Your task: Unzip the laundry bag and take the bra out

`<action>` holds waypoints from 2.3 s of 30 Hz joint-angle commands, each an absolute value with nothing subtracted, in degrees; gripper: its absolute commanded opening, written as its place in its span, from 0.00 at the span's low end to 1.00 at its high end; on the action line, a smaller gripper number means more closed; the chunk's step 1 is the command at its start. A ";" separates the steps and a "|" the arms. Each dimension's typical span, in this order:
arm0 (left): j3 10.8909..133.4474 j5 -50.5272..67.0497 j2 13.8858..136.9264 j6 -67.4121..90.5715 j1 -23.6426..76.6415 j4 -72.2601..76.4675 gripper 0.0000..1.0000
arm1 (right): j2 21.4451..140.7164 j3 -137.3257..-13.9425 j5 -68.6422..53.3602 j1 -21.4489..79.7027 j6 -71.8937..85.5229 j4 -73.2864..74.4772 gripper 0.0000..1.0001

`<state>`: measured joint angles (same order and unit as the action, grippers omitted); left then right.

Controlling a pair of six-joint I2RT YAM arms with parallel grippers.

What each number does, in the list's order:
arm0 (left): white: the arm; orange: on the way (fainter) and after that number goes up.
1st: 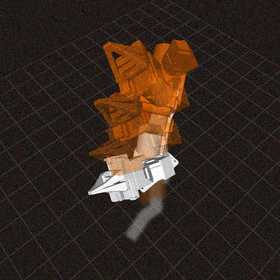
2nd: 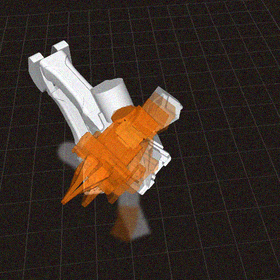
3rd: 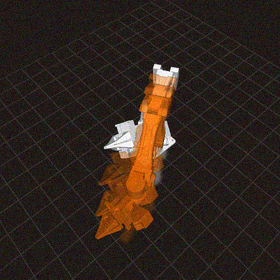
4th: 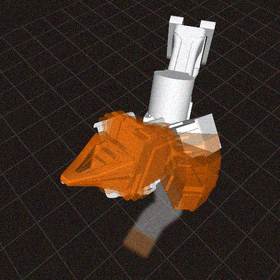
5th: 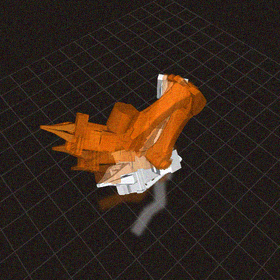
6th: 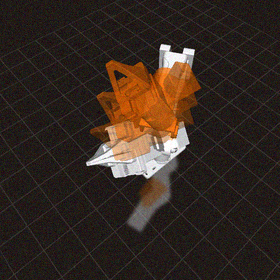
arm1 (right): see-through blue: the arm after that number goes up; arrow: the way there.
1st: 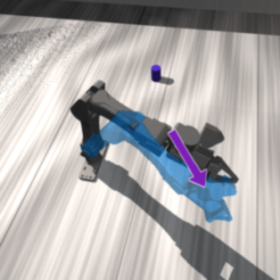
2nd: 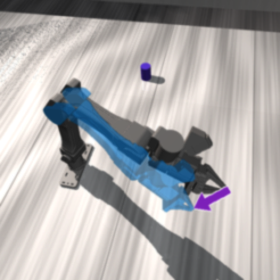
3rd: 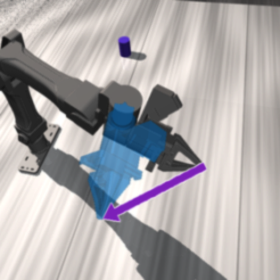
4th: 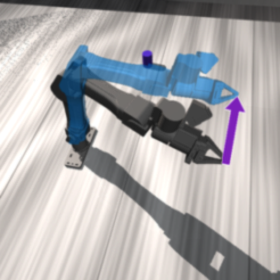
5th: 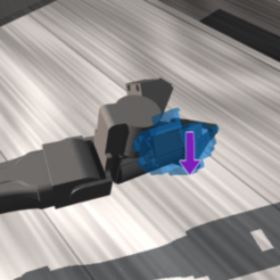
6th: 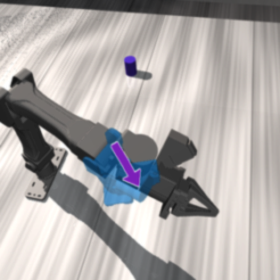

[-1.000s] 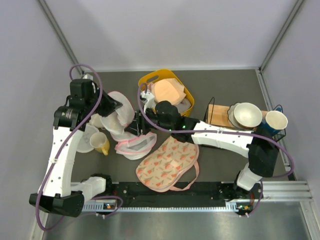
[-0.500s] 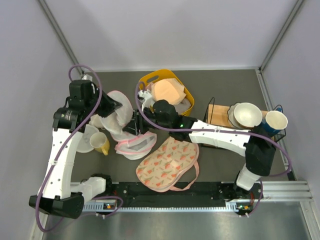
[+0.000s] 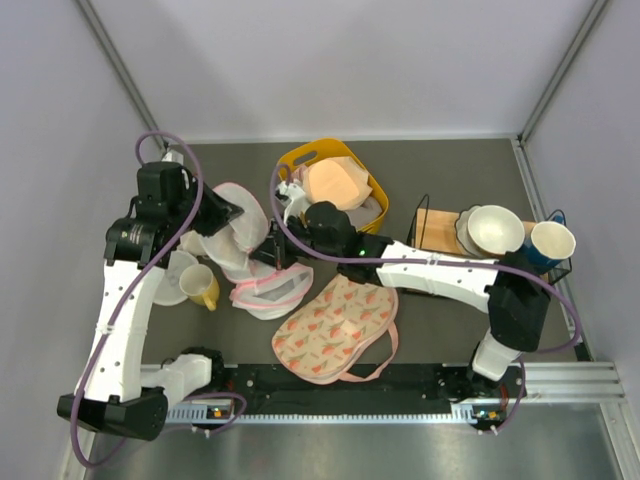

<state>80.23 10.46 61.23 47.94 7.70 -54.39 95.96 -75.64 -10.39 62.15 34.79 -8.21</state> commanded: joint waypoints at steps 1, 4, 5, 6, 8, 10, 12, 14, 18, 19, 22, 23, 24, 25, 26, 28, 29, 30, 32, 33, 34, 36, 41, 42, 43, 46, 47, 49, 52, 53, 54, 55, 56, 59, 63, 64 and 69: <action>81.12 9.32 59.42 46.85 8.00 -52.47 0.00 | 92.03 -73.57 -5.81 62.67 34.02 -10.29 0.00; 81.21 8.44 59.15 46.41 8.00 -52.21 0.00 | 90.10 -69.53 -4.04 62.40 33.22 -9.84 0.00; 81.21 8.44 59.24 46.06 8.00 -52.12 0.00 | 89.83 -67.69 -3.96 62.23 32.96 -9.84 0.00; 81.30 8.79 59.33 45.97 8.00 -51.95 0.00 | 89.56 -66.63 -3.87 62.23 32.70 -9.76 0.00; 81.04 9.84 59.85 45.62 8.00 -51.68 0.00 | 88.60 -63.57 -3.95 62.31 32.26 -10.19 0.00; 79.12 11.59 60.38 45.35 8.00 -49.93 0.00 | 88.16 -62.32 -5.44 62.23 32.08 -10.63 0.00; 76.83 12.74 60.73 45.26 8.00 -46.61 0.00 | 87.45 -60.82 -6.85 62.40 32.60 -11.07 0.00; 72.44 16.50 61.96 44.13 8.00 -43.00 0.00 | 86.75 -59.86 -6.94 62.49 32.87 -11.07 0.00; 68.03 21.00 66.96 42.02 8.00 -37.18 0.00 | 84.73 -59.94 -6.85 62.40 32.70 -10.20 0.00; 67.51 21.35 69.32 41.84 8.00 -35.96 0.00 | 84.99 -60.38 -6.68 62.40 32.52 -9.67 0.00; 68.02 23.46 73.63 40.35 8.00 -35.42 0.39 | 88.48 -64.06 -6.94 62.40 33.31 -7.47 0.00; 68.46 23.81 74.26 39.99 8.00 -36.81 0.50 | 89.90 -65.38 -7.20 62.40 34.62 -8.34 0.00; 68.73 23.99 74.62 39.99 8.00 -37.26 0.60 | 91.22 -65.91 -7.56 62.40 35.24 -8.52 0.00; 68.90 23.65 74.01 40.08 8.00 -37.87 0.66 | 93.41 -66.61 -7.91 62.40 36.55 -8.70 0.00; 68.91 23.12 73.22 40.60 8.00 -38.75 0.77 | 94.04 -66.62 -8.61 62.32 37.26 -9.05 0.00; 68.30 19.26 69.11 41.83 7.91 -40.24 0.83 | 94.57 -65.75 -10.10 62.14 38.31 -11.07 0.00; 67.59 17.94 67.43 44.45 8.00 -40.78 0.84 | 94.66 -65.66 -10.28 62.14 38.49 -11.34 0.00; 65.33 16.89 65.59 45.86 7.91 -40.35 0.83 | 94.66 -65.57 -10.28 61.96 38.58 -11.34 0.00; 62.42 16.00 60.05 50.00 7.91 -39.56 0.81 | 94.40 -65.13 -10.46 61.35 39.02 -11.51 0.00; 59.79 15.47 58.55 50.97 7.91 -39.20 0.79 | 94.48 -65.04 -11.07 61.17 39.20 -11.51 0.00; 58.63 14.95 56.10 52.19 7.91 -39.37 0.77 | 94.40 -64.60 -11.25 60.91 39.63 -11.60 0.00; 55.48 16.60 54.67 53.08 7.91 -39.12 0.73 | 93.69 -64.07 -11.25 60.29 39.55 -11.95 0.00; 50.54 22.76 55.81 54.23 9.14 -34.98 0.68 | 93.69 -63.63 -11.69 60.12 39.72 -12.92 0.00; 50.10 23.02 56.25 54.23 9.23 -34.72 0.66 | 94.04 -63.72 -11.86 60.12 39.73 -12.75 0.00; 50.10 23.38 56.86 54.14 9.58 -34.02 0.61 | 94.13 -63.81 -11.87 60.12 39.81 -12.66 0.00; 50.10 23.29 57.83 54.05 10.02 -32.97 0.44 | 93.96 -63.81 -11.43 60.12 39.64 -12.48 0.00; 50.27 23.38 58.09 53.88 10.11 -32.79 0.31 | 93.96 -63.81 -11.34 60.12 39.55 -12.13 0.00; 51.85 23.03 58.88 52.83 10.02 -32.96 0.00 | 93.17 -63.72 -10.38 60.03 39.11 -11.43 0.00; 59.22 19.35 59.50 49.94 9.76 -39.01 0.00 | 91.42 -62.59 -8.62 59.42 38.50 -9.50 0.00; 61.33 18.55 59.50 49.31 9.67 -40.76 0.00 | 91.15 -62.14 -8.35 59.15 38.41 -9.06 0.00; 64.48 17.76 59.50 48.87 9.67 -41.04 0.00 | 90.97 -61.53 -8.35 58.98 38.15 -8.62 0.00; 65.73 17.41 59.68 48.43 9.67 -41.13 0.00 | 90.79 -60.04 -8.44 58.63 38.23 -8.79 0.00; 66.96 17.49 59.94 48.17 9.67 -41.31 0.00 | 90.62 -59.25 -8.79 58.45 38.23 -8.88 0.00; 71.27 18.54 62.22 47.11 9.58 -42.54 0.00 | 89.74 -56.52 -8.79 58.27 38.58 -9.05 0.00; 74.35 18.37 64.51 45.97 8.62 -42.80 0.00 | 87.20 -52.83 -7.56 58.27 38.15 -10.11 0.00; 74.70 18.37 64.77 45.62 8.35 -42.80 0.00 | 86.58 -51.95 -7.73 58.18 37.97 -10.19 0.00; 75.24 18.72 68.63 44.56 7.91 -40.87 0.00 | 82.10 -52.73 -8.18 59.06 36.30 -10.11 0.00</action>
<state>71.55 19.25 66.85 46.33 8.71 -46.78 86.52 -52.05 -7.81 58.30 38.57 -11.05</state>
